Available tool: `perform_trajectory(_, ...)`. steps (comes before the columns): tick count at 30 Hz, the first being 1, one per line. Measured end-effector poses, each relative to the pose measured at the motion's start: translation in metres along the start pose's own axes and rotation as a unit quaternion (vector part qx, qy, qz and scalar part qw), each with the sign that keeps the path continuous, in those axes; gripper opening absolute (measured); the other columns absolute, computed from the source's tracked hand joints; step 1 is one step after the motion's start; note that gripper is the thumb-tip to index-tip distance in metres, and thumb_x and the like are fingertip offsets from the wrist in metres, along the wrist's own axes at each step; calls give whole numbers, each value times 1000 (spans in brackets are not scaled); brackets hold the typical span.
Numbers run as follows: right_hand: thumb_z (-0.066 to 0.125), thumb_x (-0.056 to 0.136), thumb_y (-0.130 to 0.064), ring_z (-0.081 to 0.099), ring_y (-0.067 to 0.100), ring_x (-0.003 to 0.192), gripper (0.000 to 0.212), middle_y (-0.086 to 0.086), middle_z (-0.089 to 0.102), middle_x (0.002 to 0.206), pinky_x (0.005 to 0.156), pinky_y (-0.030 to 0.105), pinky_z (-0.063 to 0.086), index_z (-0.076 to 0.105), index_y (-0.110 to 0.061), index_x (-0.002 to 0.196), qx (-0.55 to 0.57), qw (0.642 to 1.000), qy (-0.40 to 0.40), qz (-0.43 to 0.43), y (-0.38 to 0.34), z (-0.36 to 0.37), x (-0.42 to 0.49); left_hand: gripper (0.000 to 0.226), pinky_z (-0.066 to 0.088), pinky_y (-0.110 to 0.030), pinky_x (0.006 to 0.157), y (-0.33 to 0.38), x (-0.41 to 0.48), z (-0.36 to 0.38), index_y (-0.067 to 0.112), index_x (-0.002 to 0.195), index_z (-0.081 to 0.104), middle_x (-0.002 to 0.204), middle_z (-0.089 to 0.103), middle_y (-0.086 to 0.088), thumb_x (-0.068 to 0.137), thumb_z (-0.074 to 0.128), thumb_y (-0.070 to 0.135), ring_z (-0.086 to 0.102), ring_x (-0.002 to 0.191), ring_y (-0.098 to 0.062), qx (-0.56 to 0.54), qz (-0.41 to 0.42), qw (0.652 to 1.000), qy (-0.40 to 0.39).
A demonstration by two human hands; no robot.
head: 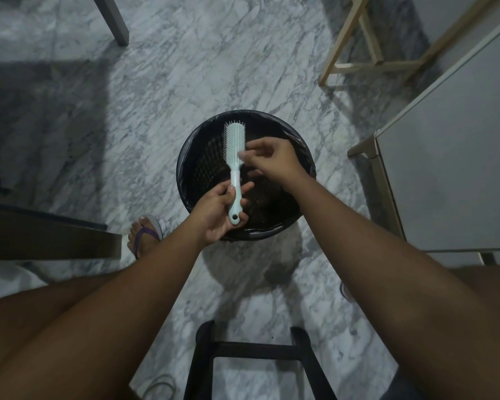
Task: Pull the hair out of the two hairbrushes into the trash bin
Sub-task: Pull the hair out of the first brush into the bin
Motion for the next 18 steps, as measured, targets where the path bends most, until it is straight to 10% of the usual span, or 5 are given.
perform_trajectory(18,57,97,-5,74,24,84,17,19,73,101,70,30,63,66,3,109,-24,997,71,29,8,-11,4,30,46,-29,57,-5,-10,-2,11,133,50,120,71,-3,105,40,16,59,75,-14,23,-19,1000,4)
Point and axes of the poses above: each hand's wrist, its own x-axis towards the middle knuckle, its own z-axis out of the palm, y = z × x, the point moved 6 cm from there along x, towards the middle knuckle
